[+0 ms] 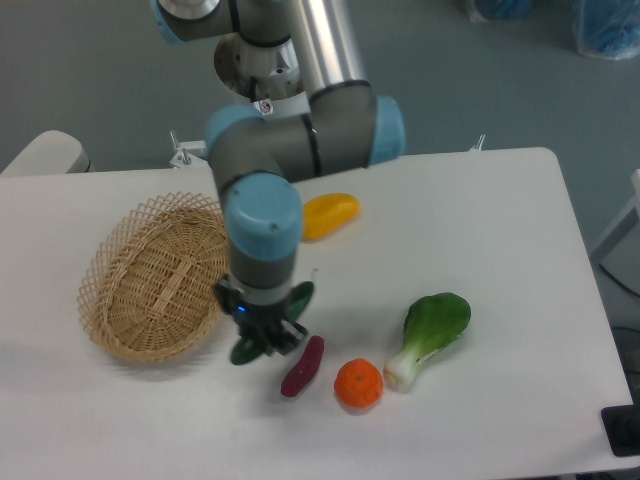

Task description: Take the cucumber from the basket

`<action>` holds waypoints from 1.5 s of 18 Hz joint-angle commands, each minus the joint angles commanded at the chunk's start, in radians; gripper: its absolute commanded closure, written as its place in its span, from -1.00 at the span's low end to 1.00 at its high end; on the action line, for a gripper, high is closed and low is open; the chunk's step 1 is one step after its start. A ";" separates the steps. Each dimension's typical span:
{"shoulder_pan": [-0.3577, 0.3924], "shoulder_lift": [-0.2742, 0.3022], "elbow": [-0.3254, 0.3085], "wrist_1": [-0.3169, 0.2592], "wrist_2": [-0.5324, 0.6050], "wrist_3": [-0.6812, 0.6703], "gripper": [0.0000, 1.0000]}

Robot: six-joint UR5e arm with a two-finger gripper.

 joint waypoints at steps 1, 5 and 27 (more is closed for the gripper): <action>0.018 -0.014 0.017 0.000 0.000 0.025 0.61; 0.081 -0.066 0.068 0.002 0.002 0.127 0.61; 0.180 -0.186 0.238 -0.078 -0.008 0.307 0.60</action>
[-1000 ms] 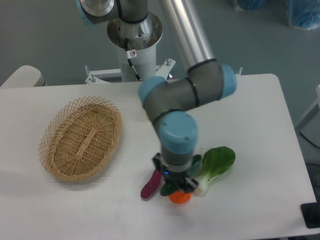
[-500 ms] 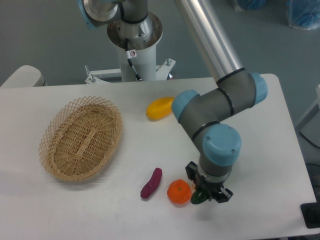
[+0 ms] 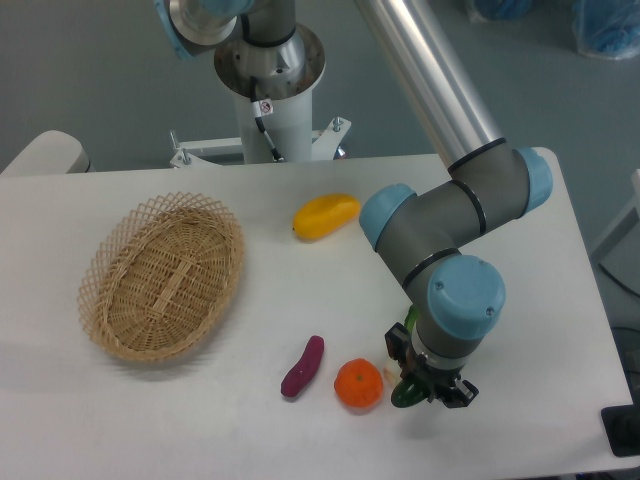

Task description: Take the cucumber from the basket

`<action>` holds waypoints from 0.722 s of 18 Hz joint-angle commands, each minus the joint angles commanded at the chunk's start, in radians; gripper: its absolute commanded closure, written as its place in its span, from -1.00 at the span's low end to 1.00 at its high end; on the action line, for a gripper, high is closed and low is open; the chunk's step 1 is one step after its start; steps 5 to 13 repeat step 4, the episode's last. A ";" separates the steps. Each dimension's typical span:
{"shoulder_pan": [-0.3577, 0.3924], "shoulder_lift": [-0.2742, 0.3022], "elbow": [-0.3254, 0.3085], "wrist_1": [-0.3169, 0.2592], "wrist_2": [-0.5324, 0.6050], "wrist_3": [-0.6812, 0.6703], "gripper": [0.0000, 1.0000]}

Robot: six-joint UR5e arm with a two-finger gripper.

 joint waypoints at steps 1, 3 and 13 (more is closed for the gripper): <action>0.000 0.000 -0.002 0.002 0.000 0.000 0.60; 0.000 0.000 -0.003 0.003 0.002 0.000 0.60; 0.000 0.000 -0.005 0.005 0.002 0.000 0.60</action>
